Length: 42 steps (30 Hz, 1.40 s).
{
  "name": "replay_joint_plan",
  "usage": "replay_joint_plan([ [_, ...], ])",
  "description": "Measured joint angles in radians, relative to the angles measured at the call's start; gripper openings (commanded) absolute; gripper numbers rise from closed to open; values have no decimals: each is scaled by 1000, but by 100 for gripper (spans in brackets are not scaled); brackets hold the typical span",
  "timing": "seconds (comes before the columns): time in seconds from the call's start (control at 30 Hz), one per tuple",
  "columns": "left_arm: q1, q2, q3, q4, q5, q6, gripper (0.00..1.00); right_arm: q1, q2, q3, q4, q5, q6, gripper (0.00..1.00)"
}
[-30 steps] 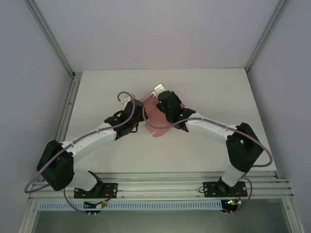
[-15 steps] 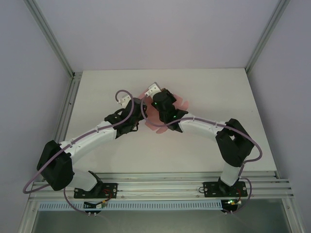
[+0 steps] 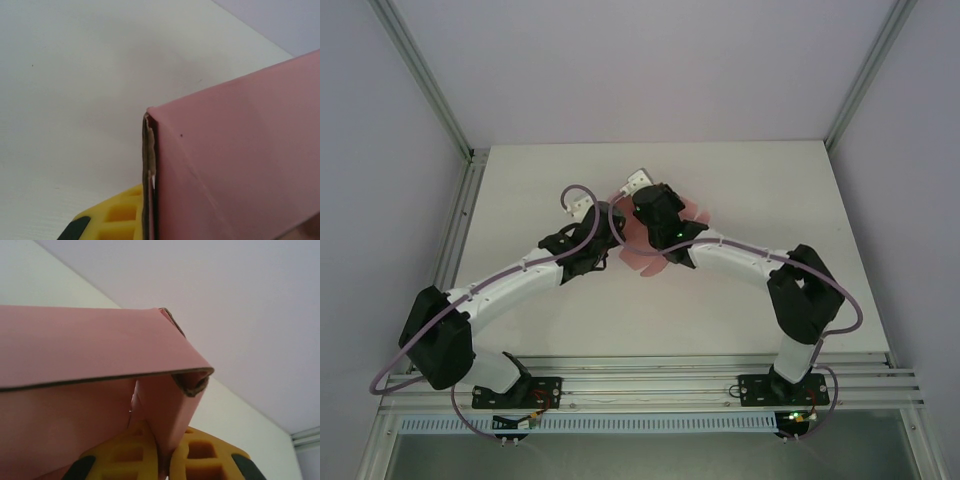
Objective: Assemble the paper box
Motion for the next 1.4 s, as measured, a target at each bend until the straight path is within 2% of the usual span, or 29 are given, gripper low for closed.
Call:
replay_joint_plan([
  [0.23, -21, 6, 0, 2, 6, 40, 0, -41, -126, -3, -248, -149, 169, 31],
  [0.3, -21, 5, 0, 1, -3, 53, 0, -55, -166, -10, -294, -207, 200, 41],
  [0.37, -21, -1, 0, 0, -17, 68, 0, -65, -214, -26, -335, -286, 228, 56],
  [0.47, -20, -12, 0, 0, -31, 88, 0, -76, -285, -58, -371, -427, 253, 68],
  [0.6, -18, -23, 0, 1, -31, 107, 0, -76, -373, -95, -390, -615, 272, 75],
  [0.73, -18, -30, -1, 1, -31, 114, 0, -75, -435, -125, -392, -711, 290, 81],
  [0.83, -18, -38, -4, 2, -31, 126, 0, -75, -460, -142, -397, -742, 291, 86],
  [0.97, -13, -48, -10, 3, -31, 147, 0, -75, -499, -162, -404, -750, 290, 100],
  [1.2, 10, -50, -10, 3, -28, 212, 0, -75, -643, -229, -376, -713, 315, 100],
  [1.3, 40, -47, -10, 16, 19, 310, 0, -80, -711, -274, -342, -643, 337, 100],
  [1.4, 70, -2, 20, 21, 89, 489, 0, -100, -755, -305, -330, -566, 372, 100],
])
